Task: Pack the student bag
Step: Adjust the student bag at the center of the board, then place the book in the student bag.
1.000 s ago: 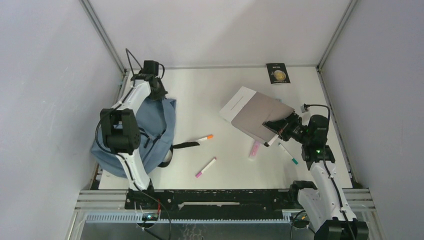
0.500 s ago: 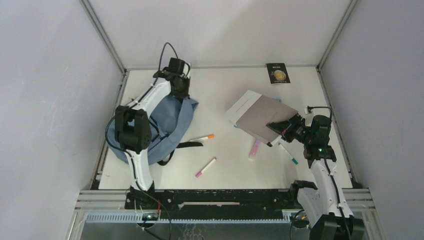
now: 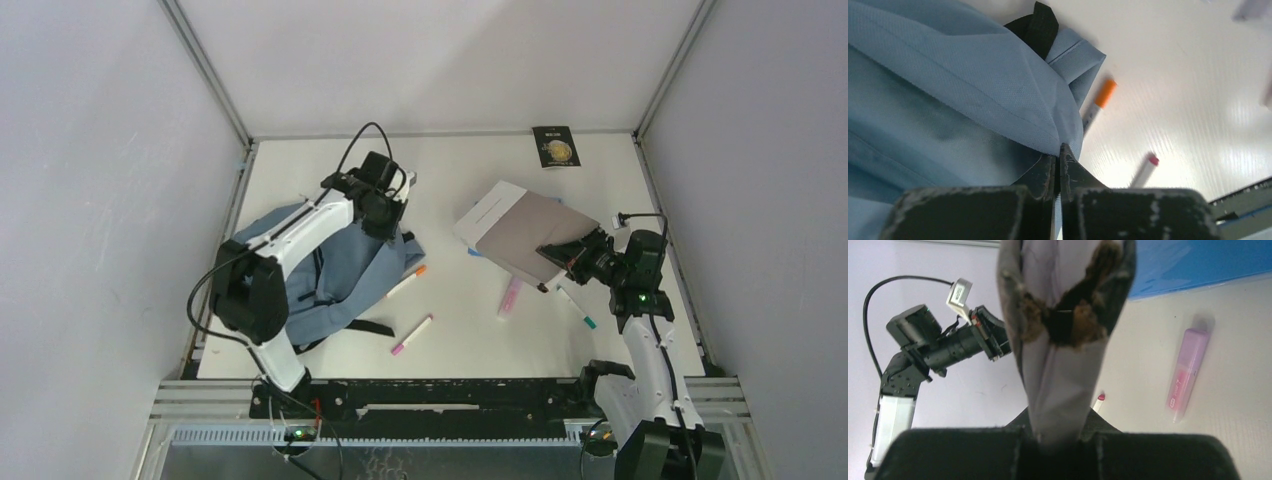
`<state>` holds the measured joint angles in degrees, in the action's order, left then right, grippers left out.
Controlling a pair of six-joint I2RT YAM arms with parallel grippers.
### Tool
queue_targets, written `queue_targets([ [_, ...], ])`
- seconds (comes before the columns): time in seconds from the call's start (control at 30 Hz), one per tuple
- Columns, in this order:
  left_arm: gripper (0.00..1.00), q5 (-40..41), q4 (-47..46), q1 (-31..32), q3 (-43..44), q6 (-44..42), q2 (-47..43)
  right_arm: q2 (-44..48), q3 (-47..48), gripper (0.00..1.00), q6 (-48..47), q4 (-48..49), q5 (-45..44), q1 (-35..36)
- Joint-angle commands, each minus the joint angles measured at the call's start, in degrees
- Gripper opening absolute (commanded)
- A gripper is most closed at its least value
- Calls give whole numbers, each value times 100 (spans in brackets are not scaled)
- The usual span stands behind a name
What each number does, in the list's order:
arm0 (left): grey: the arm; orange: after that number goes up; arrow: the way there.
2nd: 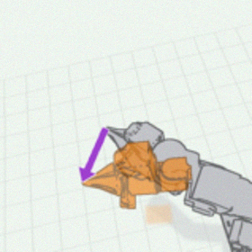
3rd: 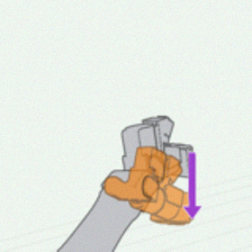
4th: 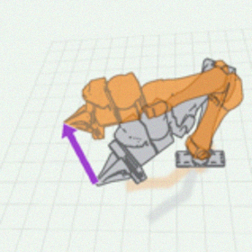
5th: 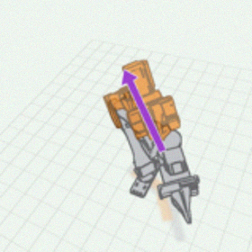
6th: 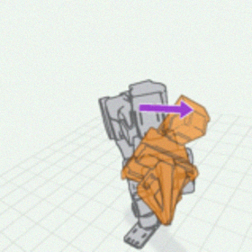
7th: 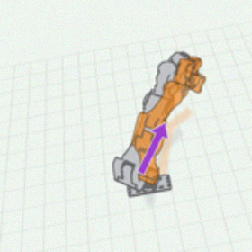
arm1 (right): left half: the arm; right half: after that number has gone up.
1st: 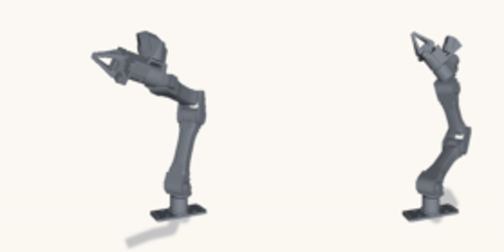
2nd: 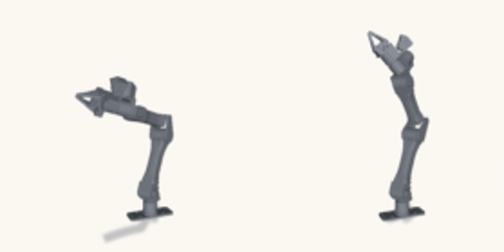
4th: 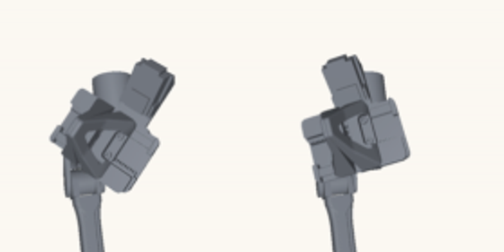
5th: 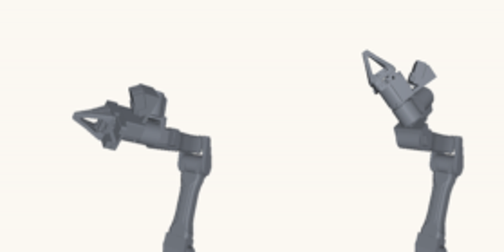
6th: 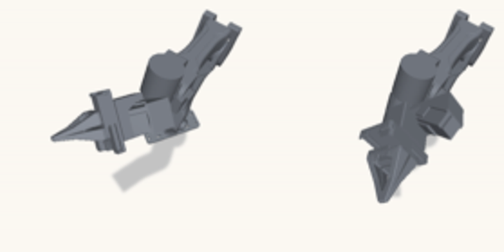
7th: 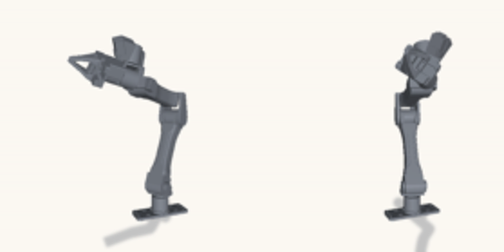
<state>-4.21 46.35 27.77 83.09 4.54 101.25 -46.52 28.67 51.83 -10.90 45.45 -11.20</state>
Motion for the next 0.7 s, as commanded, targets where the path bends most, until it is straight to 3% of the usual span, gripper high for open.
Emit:
queue_targets([
  [0.0,13,-250,226,236,-330,10,-745,18,219,0,-86,360,166,-58],
  [0.03,26,-170,308,278,-324,37,-781,25,221,0,-86,353,166,-58],
  [0.1,65,1,471,310,-246,137,-871,43,221,0,-92,337,174,-58],
  [0.13,80,220,510,309,-192,220,-943,52,219,0,-101,313,175,-58],
  [0.2,95,650,494,301,-83,431,-1141,75,218,0,-116,269,174,-58],
  [0.27,96,1075,327,209,9,790,-1396,126,216,0,-129,203,159,-58],
  [0.43,72,1891,79,-461,-128,2393,-1537,276,214,0,-160,65,114,-58],
  [0.67,68,1794,-540,-595,-861,2901,-1276,305,218,0,-165,8,131,-58],
])
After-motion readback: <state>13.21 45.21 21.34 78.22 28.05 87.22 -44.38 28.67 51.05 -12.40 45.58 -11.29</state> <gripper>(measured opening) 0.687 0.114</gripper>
